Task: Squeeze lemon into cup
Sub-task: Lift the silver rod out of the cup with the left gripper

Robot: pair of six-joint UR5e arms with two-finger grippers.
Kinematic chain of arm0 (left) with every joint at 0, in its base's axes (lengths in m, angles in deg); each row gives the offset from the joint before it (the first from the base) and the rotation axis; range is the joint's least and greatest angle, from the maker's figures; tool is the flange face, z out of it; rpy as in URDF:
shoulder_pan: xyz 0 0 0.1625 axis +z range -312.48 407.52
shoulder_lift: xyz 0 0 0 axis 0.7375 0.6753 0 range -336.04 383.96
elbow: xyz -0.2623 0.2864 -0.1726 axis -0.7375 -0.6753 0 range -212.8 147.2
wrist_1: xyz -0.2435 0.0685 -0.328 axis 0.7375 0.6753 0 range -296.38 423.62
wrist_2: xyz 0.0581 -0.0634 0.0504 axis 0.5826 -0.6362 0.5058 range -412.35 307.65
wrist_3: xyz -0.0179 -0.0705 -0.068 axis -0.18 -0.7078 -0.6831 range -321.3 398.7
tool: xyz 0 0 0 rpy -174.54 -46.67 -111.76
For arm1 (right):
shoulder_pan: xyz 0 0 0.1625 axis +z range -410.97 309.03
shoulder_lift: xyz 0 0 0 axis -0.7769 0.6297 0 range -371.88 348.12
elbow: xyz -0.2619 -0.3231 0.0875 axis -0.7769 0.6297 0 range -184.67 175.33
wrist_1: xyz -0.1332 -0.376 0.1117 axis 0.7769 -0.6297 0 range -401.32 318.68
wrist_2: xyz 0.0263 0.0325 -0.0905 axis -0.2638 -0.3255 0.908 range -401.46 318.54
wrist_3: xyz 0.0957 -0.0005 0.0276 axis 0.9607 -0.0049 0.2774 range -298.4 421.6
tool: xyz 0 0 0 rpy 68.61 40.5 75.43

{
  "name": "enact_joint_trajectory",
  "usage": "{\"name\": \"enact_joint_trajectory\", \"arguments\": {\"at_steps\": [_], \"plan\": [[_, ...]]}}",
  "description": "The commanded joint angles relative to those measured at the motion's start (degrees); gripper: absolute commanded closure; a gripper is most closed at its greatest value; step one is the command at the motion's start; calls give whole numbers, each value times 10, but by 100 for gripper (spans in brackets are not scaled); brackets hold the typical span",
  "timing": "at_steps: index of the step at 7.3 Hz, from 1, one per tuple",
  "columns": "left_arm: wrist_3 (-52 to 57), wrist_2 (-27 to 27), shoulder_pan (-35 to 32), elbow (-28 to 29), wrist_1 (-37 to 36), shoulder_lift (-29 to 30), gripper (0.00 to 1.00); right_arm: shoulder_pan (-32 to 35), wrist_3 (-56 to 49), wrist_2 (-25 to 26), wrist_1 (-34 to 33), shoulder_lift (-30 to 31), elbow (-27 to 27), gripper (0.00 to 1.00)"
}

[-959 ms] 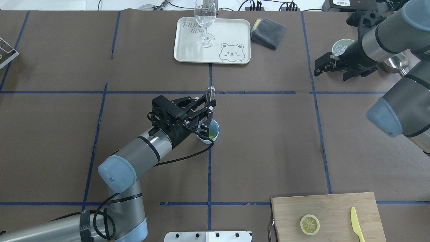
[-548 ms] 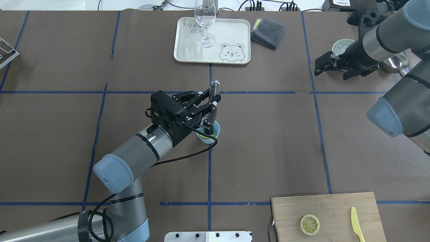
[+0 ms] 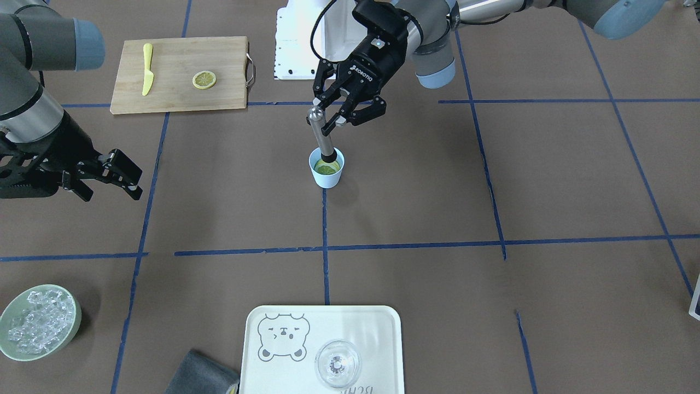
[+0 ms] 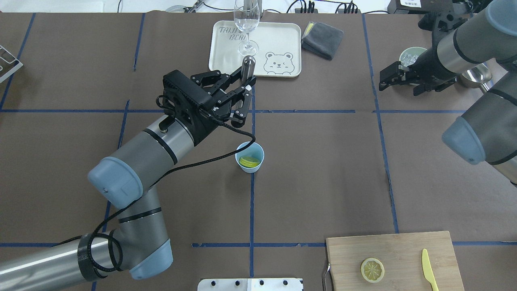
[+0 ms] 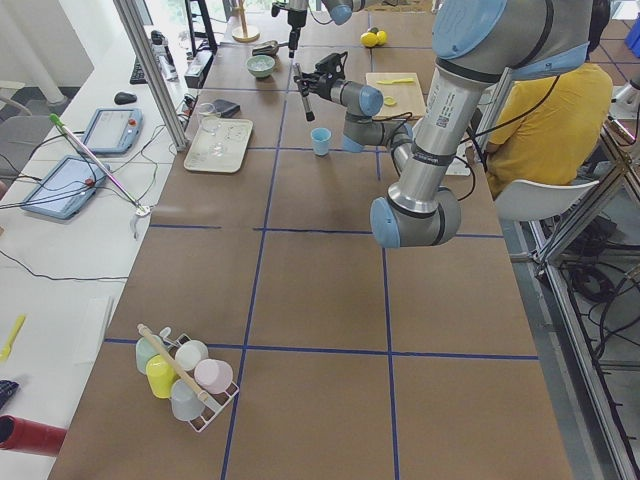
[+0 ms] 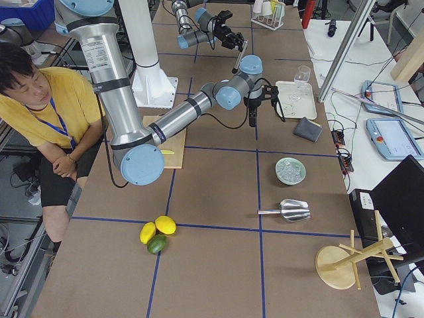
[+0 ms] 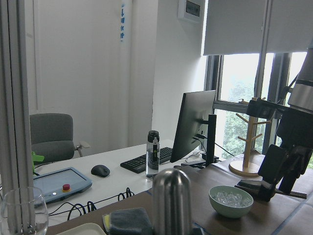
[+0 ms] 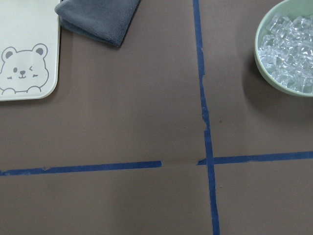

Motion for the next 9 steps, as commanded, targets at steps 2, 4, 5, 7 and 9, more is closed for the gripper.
{"name": "enact_joint_trajectory", "arguments": {"at_steps": [2, 4, 5, 7, 9], "plan": [[-24, -5, -45, -17, -42, -74, 100, 0, 0, 1, 0, 0, 4, 0], [-31, -109, -128, -18, -88, -113, 100, 0, -1, 1, 0, 2, 4, 0], [-32, -191, -175, -18, -89, -155, 100, 0, 0, 1, 0, 2, 5, 0], [-51, -283, -209, -18, -132, -222, 100, -1, -1, 1, 0, 2, 5, 0], [-115, -383, -247, -18, -212, -235, 100, -1, -1, 2, 0, 2, 5, 0]]}}
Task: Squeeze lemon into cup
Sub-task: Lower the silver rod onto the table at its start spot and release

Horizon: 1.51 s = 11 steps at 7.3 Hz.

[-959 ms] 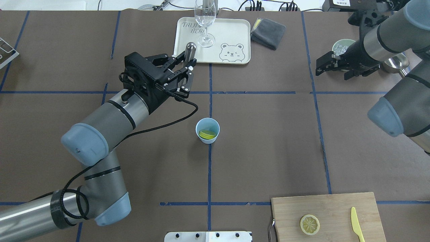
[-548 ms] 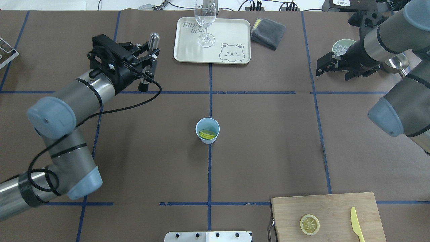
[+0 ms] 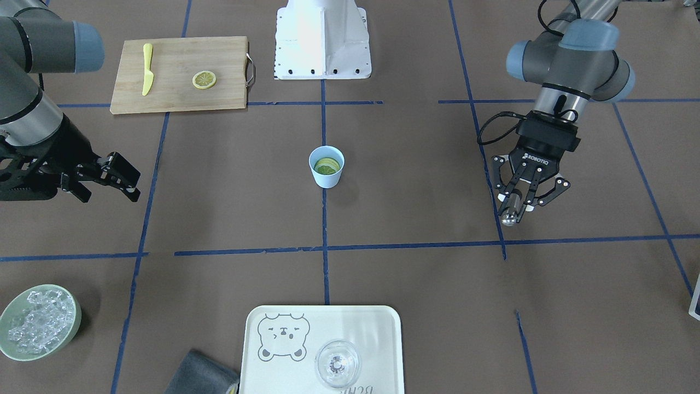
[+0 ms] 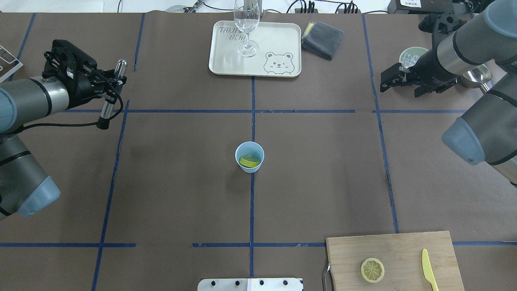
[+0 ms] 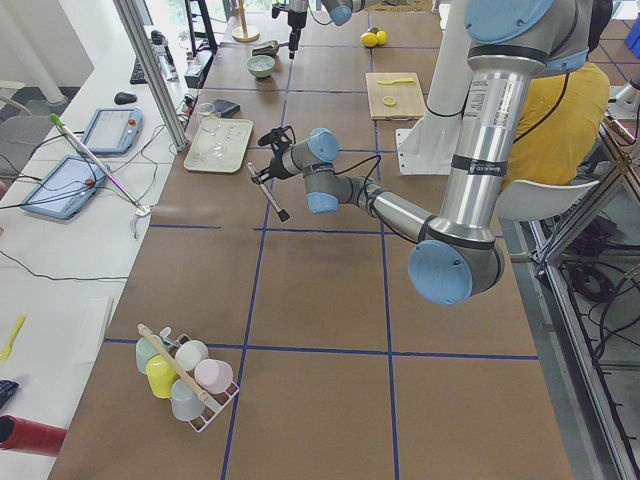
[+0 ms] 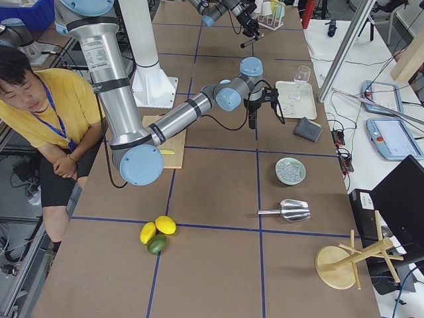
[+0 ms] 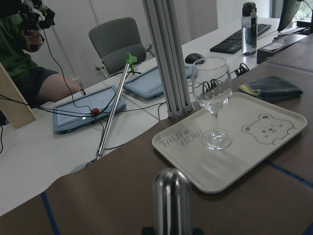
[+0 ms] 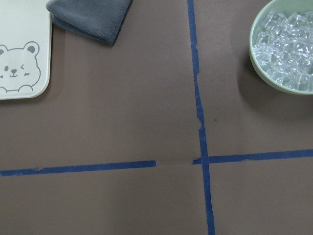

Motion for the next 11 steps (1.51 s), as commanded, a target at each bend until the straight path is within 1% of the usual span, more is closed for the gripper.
{"name": "enact_joint_trajectory", "arguments": {"at_steps": [1, 2, 3, 4, 5, 7, 8, 9, 10, 11], "plan": [[-43, -116, -33, 1, -52, -51, 100, 0, 1, 0, 0, 0, 0, 0], [-45, -146, -47, 2, -57, -92, 100, 0, 0, 1, 0, 1, 0, 0], [-47, -188, -73, 3, -85, -112, 100, 0, 1, 1, 0, 1, 0, 0], [-48, -225, -100, 1, -160, -103, 100, 0, 1, 1, 0, 2, -1, 0], [-49, -231, -104, 2, -193, -102, 100, 0, 1, 0, 0, 3, -1, 0], [-106, -242, -102, 22, -263, -85, 100, 0, 1, 1, 0, 6, -2, 0], [-112, -251, -101, 34, -296, -72, 100, 0, 1, 1, 1, 11, -2, 0], [-115, -253, -100, 42, -342, -45, 100, 0, 1, 1, 1, 12, -3, 0], [-117, -263, -100, 49, -350, -41, 100, 0, 1, 1, 0, 13, -4, 0], [-119, -301, -97, 58, -345, -40, 100, 0, 1, 1, 1, 13, -3, 0]]}}
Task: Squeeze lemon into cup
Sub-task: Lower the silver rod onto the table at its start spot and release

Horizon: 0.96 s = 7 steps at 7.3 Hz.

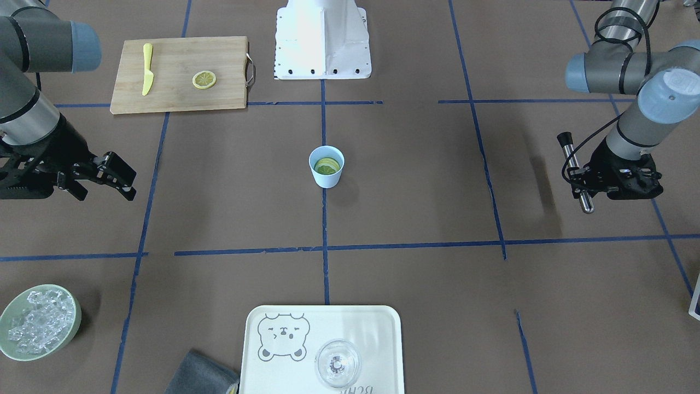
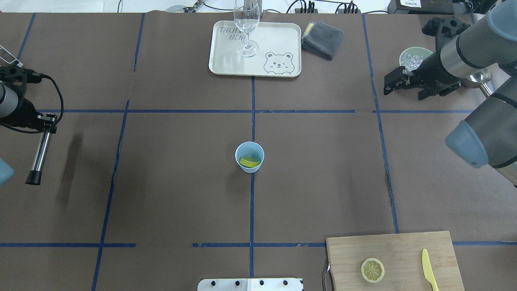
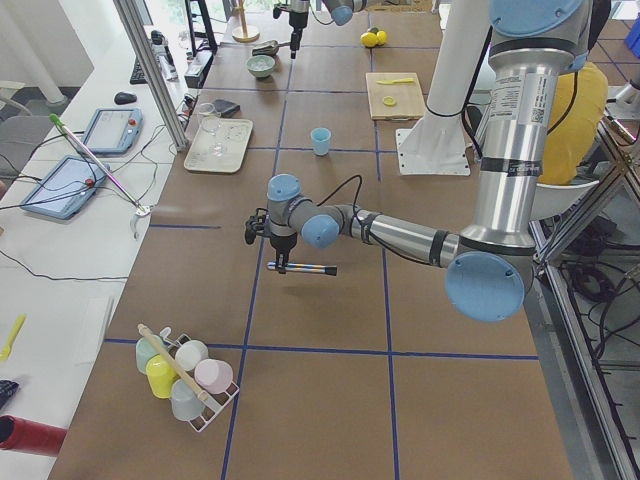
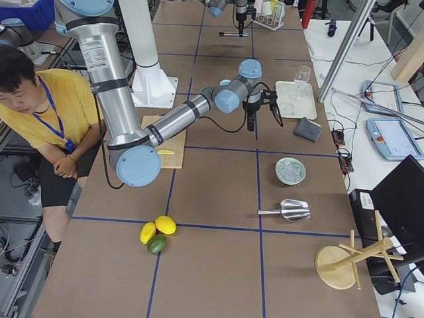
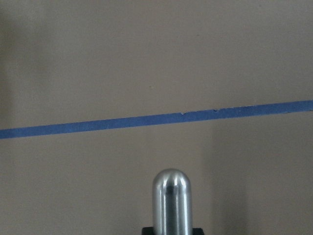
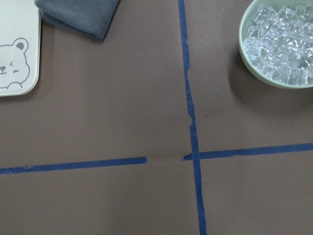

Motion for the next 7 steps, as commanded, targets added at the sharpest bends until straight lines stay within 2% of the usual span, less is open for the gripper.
{"name": "enact_joint_trajectory", "arguments": {"at_steps": [1, 7], "plan": [[-3, -35, 4, 25, -2, 12, 100, 0, 0, 0, 0, 0, 0, 0], [-14, -31, 37, 54, -2, 40, 100, -1, 1, 0, 0, 0, 4, 0]]}}
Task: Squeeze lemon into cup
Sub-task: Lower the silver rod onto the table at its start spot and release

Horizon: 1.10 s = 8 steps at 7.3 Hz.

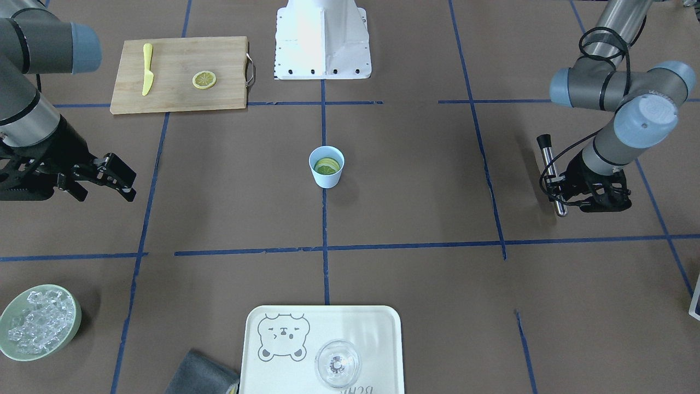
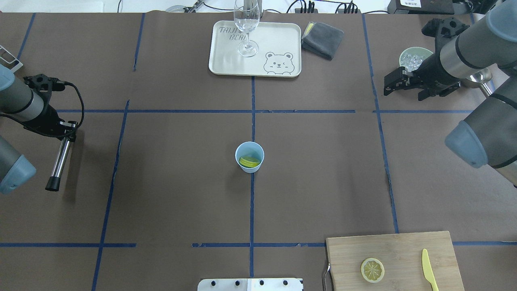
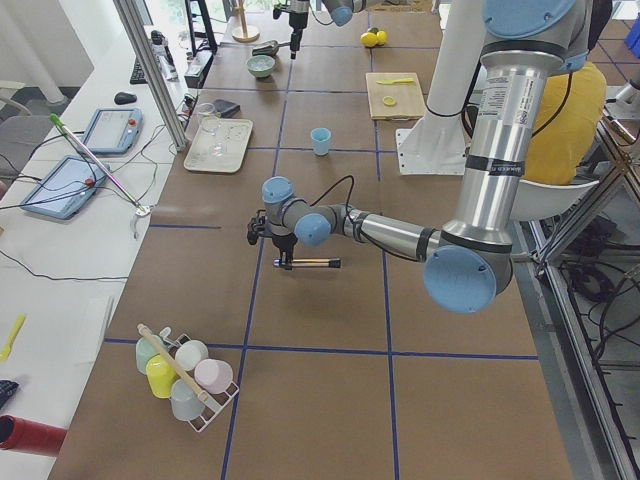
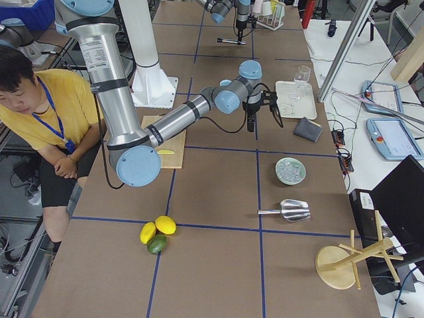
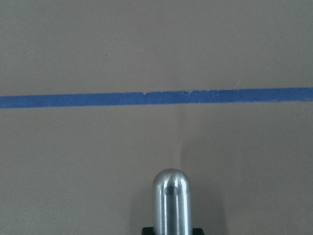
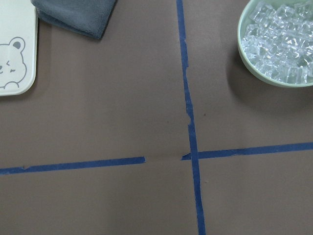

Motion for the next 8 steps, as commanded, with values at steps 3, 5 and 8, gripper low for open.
{"name": "enact_joint_trajectory", "arguments": {"at_steps": [3, 5, 8], "plan": [[4, 0, 7, 6, 0, 0, 89, -1, -1, 0, 0, -2, 0, 0], [1, 1, 6, 3, 0, 0, 0, -1, -1, 0, 0, -3, 0, 0], [18, 2, -8, -76, -7, -13, 0, 1, -16, -2, 0, 10, 0, 0]]}}
